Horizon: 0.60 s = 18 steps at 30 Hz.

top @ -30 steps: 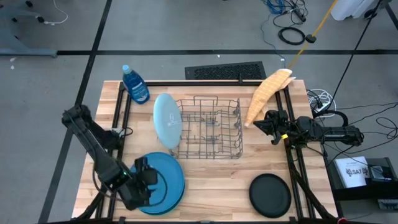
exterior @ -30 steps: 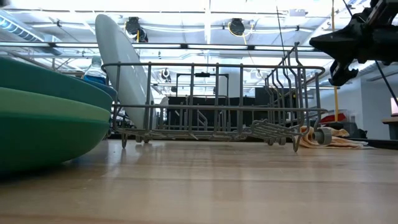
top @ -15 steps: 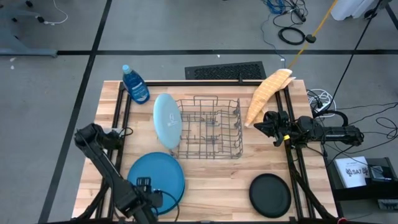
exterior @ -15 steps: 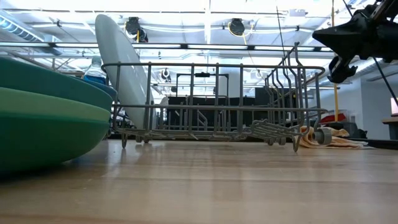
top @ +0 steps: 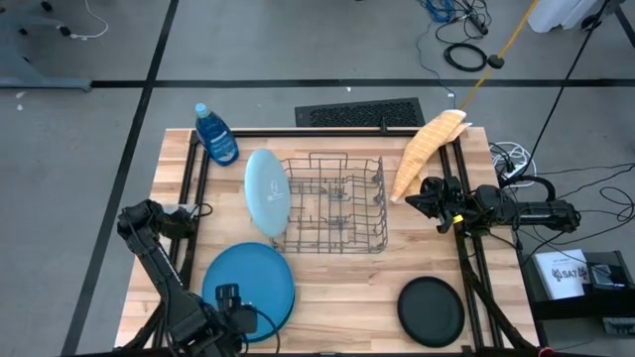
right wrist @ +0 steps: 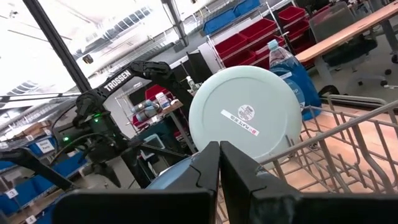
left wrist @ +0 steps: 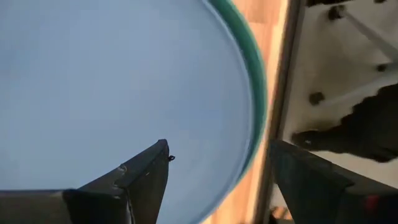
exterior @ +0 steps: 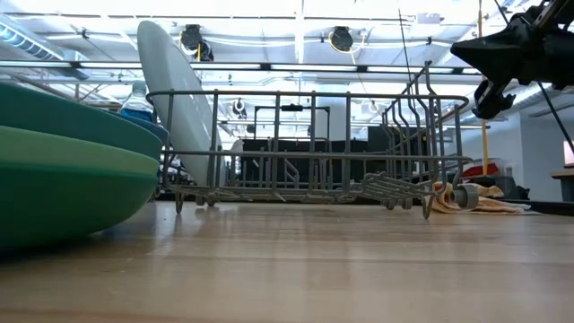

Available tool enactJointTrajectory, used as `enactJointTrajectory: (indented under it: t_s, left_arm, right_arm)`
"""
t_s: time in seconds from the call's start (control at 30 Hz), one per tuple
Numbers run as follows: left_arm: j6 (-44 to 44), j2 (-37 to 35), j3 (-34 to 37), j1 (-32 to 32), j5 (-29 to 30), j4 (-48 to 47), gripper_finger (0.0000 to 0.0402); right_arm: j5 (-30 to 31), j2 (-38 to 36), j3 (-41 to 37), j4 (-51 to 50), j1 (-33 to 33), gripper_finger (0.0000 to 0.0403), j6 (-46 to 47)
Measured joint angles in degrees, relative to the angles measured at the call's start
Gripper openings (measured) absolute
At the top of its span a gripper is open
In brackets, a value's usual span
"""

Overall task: Sort dishes
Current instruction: Put the blue plate into the dish rack

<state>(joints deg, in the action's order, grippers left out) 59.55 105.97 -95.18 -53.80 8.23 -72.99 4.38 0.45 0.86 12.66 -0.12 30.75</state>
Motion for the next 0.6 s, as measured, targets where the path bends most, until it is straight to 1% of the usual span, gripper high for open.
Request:
enactJointTrajectory:
  t_s: [0.07, 0.17, 0.27, 0.33, 0.47, 0.6]
  left_arm:
    - [-0.10, -0.02, 0.11, -0.02, -2.00, -3.55, 0.0272]
    - [-1.75, -0.02, 1.02, 0.16, -6.41, -3.93, 0.0272]
    - [-4.31, 0.00, 2.16, 0.15, -10.92, -0.65, 0.0272]
    - [-4.49, 0.00, 2.98, -0.03, -13.33, 1.60, 0.0272]
    - [-2.00, 0.45, 3.28, -0.38, -14.55, 2.26, 0.0272]
    - [0.11, 2.62, 3.32, -1.07, -16.88, 3.32, 0.0272]
  right_arm:
    - [0.00, 0.01, -0.02, 0.21, 0.02, 0.0009, 0.07]
    - [0.07, 0.02, -0.02, 1.73, 0.00, 0.0009, -1.09]
    - [0.15, 0.02, -0.02, 3.85, 0.00, 0.0009, -2.86]
    - [0.16, 0.00, -0.02, 4.78, 0.00, 0.0009, -3.89]
    - [0.13, 0.02, -0.02, 5.13, 0.00, 0.0009, -5.58]
    - [0.09, 0.02, -0.02, 4.70, 0.00, 0.0009, -7.91]
